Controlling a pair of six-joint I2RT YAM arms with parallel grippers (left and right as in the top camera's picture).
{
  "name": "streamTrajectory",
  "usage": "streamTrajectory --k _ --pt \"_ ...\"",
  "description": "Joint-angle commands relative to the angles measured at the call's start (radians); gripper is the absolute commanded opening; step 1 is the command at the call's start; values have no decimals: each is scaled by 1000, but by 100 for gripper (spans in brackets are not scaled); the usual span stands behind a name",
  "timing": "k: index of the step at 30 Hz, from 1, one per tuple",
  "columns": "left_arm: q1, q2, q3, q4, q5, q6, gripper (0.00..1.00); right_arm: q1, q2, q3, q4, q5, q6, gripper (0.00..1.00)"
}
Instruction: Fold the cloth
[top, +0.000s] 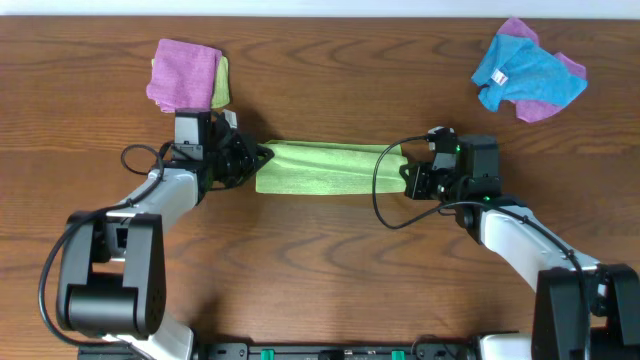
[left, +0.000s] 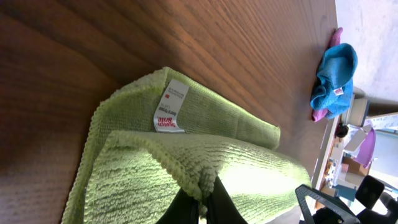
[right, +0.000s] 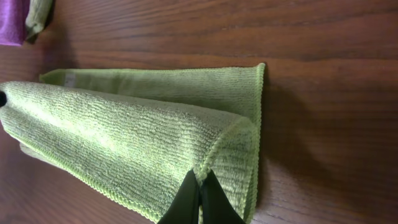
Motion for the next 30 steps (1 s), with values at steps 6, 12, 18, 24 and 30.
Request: streamTrajectory --k 6,12,18,24,30 --pt "30 65 9 61 -105 -27 6 -14 47 14 14 166 10 1" --pt "30 72 9 64 -132 -26 6 -8 94 14 47 177 10 4" --pt "31 72 9 65 -157 -26 29 9 97 14 63 226 10 24" --pt "31 72 11 65 -127 -25 68 10 92 14 64 225 19 30" --pt "47 69 58 57 -46 -10 74 9 39 14 59 207 75 38"
